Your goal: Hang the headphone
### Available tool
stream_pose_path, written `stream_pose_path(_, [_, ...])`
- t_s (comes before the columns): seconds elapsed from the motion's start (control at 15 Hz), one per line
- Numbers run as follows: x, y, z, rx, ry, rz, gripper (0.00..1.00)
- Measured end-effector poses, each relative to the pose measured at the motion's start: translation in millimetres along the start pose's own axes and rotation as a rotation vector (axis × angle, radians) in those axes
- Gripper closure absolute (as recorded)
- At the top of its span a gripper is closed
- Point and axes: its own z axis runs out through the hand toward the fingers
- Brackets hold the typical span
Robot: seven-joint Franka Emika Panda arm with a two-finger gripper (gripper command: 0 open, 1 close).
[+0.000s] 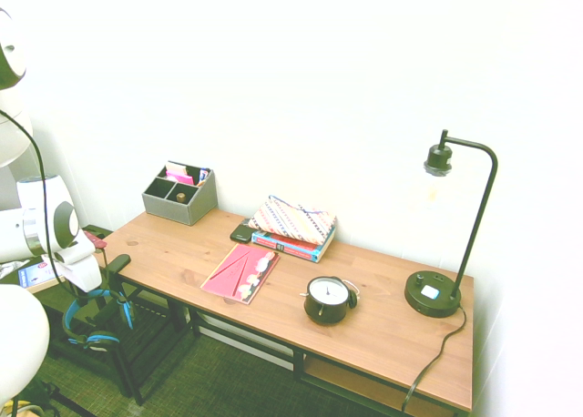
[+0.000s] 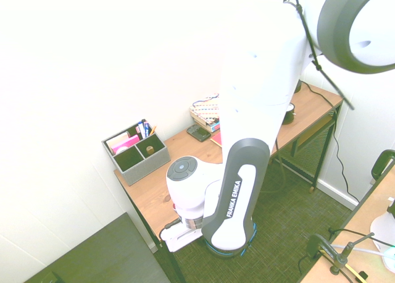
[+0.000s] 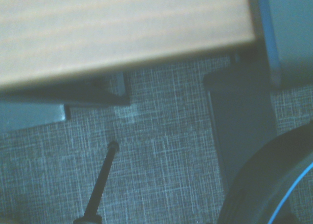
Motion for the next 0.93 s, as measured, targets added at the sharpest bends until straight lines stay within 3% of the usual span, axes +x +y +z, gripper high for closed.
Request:
stream_pose_path(0.6, [6,-1,11,-0.061,-0.013,0.027,0.00])
stream_pose_path(0.93, [26,-18,-54,-0.073,-0.053,0.000,0.00])
